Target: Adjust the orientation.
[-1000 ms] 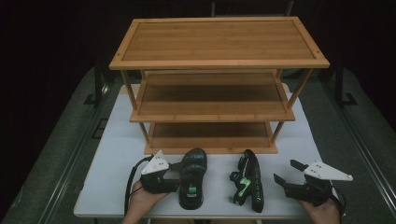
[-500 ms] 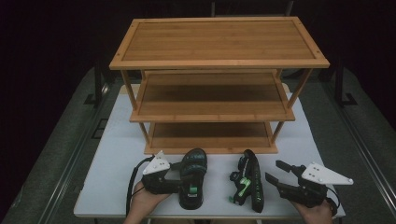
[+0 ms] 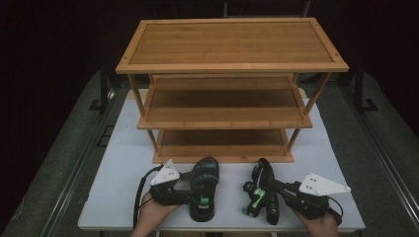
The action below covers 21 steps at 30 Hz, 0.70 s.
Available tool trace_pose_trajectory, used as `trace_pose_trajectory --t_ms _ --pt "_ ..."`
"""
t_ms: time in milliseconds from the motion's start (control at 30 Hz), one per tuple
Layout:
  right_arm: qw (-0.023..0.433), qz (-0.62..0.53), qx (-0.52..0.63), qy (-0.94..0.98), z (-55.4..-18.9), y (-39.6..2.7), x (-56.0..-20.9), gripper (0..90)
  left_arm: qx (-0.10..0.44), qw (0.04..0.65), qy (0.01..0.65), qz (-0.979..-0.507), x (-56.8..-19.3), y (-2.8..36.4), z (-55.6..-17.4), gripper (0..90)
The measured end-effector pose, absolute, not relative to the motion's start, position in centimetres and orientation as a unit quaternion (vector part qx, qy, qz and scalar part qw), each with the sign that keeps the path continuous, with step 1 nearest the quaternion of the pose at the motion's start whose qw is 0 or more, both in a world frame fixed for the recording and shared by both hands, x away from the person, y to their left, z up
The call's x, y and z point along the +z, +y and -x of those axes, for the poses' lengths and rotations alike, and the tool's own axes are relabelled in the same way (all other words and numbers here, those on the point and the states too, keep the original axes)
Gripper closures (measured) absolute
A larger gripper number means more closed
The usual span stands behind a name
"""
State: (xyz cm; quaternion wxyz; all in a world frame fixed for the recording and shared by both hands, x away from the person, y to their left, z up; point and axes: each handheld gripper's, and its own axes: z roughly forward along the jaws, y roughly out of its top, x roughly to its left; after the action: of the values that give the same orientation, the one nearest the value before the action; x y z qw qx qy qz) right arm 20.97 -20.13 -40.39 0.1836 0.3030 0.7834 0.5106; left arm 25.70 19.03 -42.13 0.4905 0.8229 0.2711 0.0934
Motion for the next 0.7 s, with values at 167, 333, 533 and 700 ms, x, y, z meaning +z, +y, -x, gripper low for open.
trace_pose_trajectory --t_ms 167,333,533,700 --pt "0.185 -0.307 0.495 0.792 -21.3 -19.8 -40.7 89.4 0.093 0.491 0.271 -0.823 -42.2 19.1 -25.7 43.7" --pt "0.189 -0.308 0.492 0.792 -21.2 -19.9 -40.7 89.5 0.093 0.490 0.271 -0.823 -42.2 19.1 -25.7 43.7" --pt "0.195 -0.312 0.490 0.790 -21.0 -20.4 -40.6 89.5 0.092 0.491 0.271 -0.823 -42.2 19.2 -25.7 43.8" --pt "0.199 -0.322 0.491 0.785 -20.8 -21.3 -40.5 89.5 0.094 0.490 0.271 -0.823 -42.2 19.1 -25.7 43.9"
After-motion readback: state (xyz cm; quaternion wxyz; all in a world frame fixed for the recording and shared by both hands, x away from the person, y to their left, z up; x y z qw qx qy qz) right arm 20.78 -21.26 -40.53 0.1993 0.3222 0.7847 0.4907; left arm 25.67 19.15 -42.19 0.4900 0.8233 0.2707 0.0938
